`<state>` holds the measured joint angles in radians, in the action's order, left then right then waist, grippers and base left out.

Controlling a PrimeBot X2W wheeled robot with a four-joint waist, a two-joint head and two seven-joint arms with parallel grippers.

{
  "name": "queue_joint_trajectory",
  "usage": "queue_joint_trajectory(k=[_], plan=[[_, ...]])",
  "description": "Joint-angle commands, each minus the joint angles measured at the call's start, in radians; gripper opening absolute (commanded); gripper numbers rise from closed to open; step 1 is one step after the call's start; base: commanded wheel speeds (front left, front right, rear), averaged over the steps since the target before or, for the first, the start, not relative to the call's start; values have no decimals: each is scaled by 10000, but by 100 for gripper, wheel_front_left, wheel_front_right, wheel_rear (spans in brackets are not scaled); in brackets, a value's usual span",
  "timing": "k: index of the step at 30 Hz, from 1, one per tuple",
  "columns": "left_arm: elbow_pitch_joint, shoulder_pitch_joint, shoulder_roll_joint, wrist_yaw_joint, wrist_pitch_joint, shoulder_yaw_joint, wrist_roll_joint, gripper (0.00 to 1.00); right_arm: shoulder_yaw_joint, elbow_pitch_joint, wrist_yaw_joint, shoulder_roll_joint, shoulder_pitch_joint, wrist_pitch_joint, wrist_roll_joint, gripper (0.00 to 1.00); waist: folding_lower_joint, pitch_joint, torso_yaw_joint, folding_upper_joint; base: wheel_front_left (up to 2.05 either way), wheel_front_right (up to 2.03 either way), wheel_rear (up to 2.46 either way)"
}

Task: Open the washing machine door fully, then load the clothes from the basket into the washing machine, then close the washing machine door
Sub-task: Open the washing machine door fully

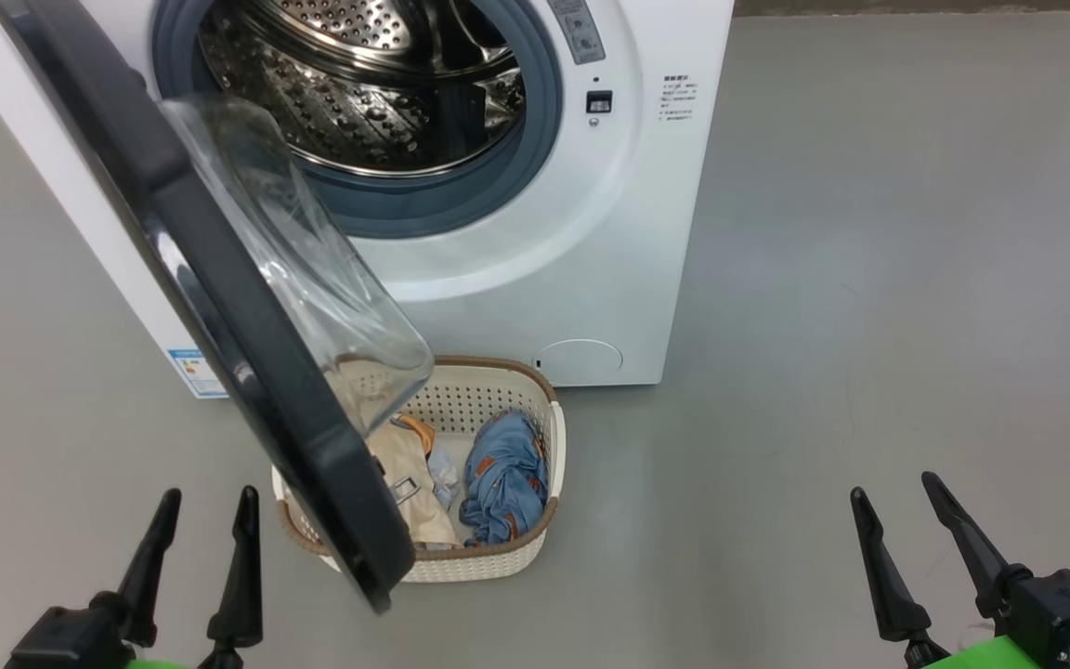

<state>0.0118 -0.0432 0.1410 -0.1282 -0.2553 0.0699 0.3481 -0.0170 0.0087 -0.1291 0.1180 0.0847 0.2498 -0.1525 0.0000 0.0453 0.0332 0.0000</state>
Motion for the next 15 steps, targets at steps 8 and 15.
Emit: queue_joint_trajectory(k=[8, 15], plan=[[-123, 212, 156, -25, -65, -219, -99, 100, 79, -170, -16, -43, -247, 120, 145, 100, 0, -29, 139, 0, 0, 0, 0], [-68, 251, 113, -25, -65, -262, -102, 100, 38, -21, -16, -100, -277, 120, 111, 100, 0, -76, 155, 0, 0, 0, 0]])
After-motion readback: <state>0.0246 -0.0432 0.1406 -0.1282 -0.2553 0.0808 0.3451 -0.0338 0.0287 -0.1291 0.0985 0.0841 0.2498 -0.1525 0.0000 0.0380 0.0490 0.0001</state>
